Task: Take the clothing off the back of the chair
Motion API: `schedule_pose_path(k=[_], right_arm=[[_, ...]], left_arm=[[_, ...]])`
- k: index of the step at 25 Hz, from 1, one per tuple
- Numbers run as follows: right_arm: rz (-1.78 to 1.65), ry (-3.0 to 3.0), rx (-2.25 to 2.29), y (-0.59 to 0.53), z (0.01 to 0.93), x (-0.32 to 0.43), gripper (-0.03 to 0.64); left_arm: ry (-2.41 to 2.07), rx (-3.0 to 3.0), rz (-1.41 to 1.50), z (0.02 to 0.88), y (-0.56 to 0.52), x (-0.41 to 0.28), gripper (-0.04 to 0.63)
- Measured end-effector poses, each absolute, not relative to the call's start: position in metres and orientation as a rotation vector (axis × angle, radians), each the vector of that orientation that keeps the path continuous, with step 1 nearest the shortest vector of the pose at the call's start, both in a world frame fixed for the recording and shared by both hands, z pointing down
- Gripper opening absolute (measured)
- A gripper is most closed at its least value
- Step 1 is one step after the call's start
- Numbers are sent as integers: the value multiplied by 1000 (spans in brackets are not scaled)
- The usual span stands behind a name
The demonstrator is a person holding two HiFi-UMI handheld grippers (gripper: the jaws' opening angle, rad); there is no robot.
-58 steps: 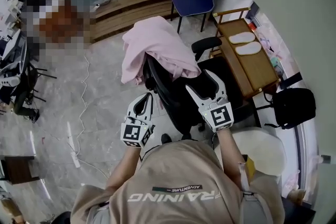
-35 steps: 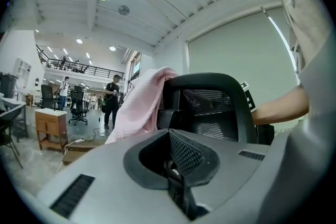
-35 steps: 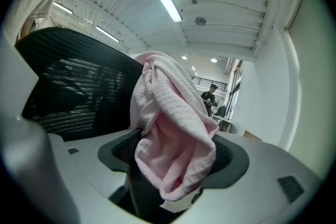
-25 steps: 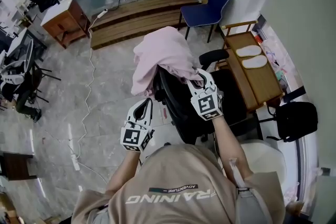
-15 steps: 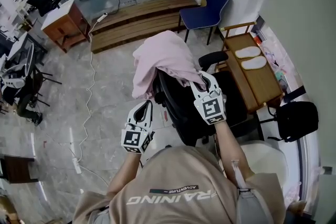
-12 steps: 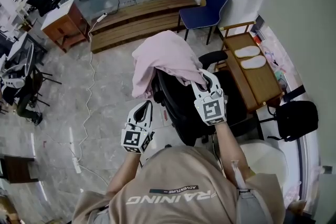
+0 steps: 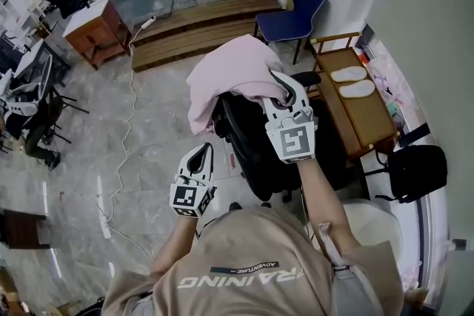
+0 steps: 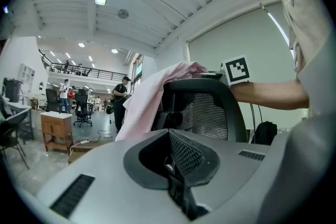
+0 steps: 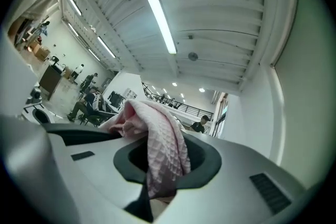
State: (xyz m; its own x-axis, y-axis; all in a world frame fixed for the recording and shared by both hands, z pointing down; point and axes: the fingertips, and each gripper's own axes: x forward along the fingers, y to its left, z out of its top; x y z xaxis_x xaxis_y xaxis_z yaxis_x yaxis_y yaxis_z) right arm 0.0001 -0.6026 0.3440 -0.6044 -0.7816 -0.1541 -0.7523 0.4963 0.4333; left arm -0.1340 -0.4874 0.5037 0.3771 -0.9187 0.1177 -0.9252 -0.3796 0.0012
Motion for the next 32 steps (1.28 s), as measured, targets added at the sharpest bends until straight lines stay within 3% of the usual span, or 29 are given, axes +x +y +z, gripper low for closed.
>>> schedule_pose_path(k=[15, 32], right_arm=[[-741, -2801, 1271, -584, 275, -34, 98], [-784, -2732, 1459, -421, 252, -20, 98]], left_arm=[[-1947, 2480, 57, 454, -459, -167, 14], [-1810, 2580, -15, 457, -339, -189, 12]])
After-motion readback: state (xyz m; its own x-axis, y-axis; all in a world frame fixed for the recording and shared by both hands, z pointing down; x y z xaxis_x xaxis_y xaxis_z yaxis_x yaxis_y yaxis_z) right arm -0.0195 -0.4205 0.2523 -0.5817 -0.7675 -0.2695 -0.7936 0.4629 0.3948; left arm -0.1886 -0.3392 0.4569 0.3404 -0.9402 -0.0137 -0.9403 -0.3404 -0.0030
